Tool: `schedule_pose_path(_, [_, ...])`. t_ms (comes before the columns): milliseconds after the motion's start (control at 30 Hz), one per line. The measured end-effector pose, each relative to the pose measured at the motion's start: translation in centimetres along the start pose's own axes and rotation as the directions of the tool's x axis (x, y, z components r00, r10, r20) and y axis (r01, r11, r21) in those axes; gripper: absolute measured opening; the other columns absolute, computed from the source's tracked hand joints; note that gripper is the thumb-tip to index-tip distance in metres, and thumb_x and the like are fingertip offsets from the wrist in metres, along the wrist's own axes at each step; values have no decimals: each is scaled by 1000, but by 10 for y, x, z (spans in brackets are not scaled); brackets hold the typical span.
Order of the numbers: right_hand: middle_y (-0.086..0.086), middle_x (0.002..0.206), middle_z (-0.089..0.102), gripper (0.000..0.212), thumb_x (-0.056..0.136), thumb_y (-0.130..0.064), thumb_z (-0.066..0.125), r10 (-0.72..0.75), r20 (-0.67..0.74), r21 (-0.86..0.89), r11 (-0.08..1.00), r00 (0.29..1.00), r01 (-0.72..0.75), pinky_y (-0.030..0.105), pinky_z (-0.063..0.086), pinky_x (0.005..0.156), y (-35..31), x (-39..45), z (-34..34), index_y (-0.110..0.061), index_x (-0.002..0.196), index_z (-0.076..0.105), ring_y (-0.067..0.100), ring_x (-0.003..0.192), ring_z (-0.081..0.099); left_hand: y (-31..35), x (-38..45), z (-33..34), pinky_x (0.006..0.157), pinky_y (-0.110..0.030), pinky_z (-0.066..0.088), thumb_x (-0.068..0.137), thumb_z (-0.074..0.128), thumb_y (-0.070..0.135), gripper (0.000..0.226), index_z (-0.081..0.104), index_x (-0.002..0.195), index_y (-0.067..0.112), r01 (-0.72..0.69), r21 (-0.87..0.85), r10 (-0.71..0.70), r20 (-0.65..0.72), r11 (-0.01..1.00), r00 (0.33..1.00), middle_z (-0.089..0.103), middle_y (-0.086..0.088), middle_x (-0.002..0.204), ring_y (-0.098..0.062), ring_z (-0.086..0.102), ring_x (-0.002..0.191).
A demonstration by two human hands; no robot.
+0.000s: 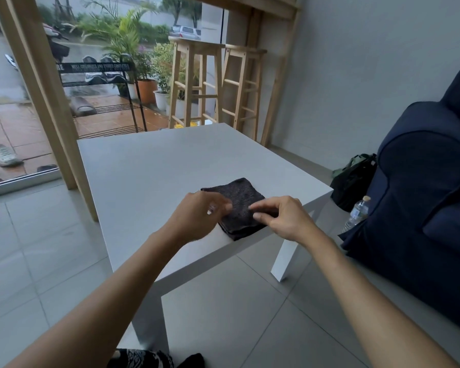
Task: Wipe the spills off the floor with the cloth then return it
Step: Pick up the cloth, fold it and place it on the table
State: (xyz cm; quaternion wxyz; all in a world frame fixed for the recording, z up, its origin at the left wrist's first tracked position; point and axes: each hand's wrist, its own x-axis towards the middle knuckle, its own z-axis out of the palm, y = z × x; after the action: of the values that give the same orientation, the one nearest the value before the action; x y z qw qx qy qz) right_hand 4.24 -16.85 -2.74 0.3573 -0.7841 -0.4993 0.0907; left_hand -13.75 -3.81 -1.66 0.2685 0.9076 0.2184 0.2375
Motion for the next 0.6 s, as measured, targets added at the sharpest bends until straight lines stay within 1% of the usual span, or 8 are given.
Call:
schedule_pose_path(67, [-10,92,73,18,86,-19,67,9,-102,-29,999,995,-12,-3,37,74,1,15,-3,-28,98,76,4,87,64,1,12,4,79,-27,46,96,48,24,26,70,106,15,103,44,-98,-107,994,989,72,-1,100,-21,62,95])
schedule_pose_path(100, [-8,97,74,20,88,-19,62,16,-133,-60,998,991,-24,1,39,79,2,24,-2,-27,101,75,7,92,64,2,19,9,80,-31,46,97,43,21,28,68,102,9,145,73,-135,-116,987,984,70,-7,100,-27,61,98])
schedule_pose_path(167, [-2,115,70,27,92,-19,54,33,-124,-131,990,992,-49,21,43,97,1,43,3,-22,113,70,15,111,60,6,30,22,85,-38,42,98,36,19,31,61,95,1,189,141,-181,-66,972,981,62,-14,103,-33,55,104])
schedule_pose_path(233, [0,137,57,37,95,-18,45,27,-25,-214,976,999,-32,32,36,109,0,57,14,-18,131,58,19,129,48,7,38,40,104,-41,33,100,28,23,38,53,117,-1,243,226,-253,18,943,967,52,-16,128,-32,40,128])
schedule_pose_path(300, [-2,153,37,46,99,-22,35,15,116,-293,956,993,20,36,22,117,2,63,27,-19,145,40,15,142,30,4,40,55,118,-45,12,101,19,32,55,25,145,-2,316,294,-356,94,902,930,22,-14,155,-27,10,146])
schedule_pose_path(367, [-9,160,16,50,102,-29,22,56,221,-377,926,974,32,41,5,119,11,64,36,-25,152,20,9,147,10,-2,38,63,118,-48,-2,101,12,38,63,2,151,1,351,314,-403,120,882,907,-2,-12,161,-23,-8,148])
schedule_pose_path(433, [-16,161,4,51,102,-35,13,100,261,-425,905,960,22,45,-6,117,20,65,36,-31,153,9,6,148,-1,-8,36,66,117,-50,-6,100,9,41,65,-4,150,3,351,339,-410,118,873,905,-9,-10,161,-20,-13,148])
schedule_pose_path(600, [-19,160,-2,52,102,-35,9,147,285,-419,908,947,-15,46,-11,117,22,69,31,-34,153,3,7,147,-6,-10,35,68,116,-51,-8,99,7,40,64,-10,150,5,375,351,-439,123,858,890,-15,-8,160,-19,-17,147])
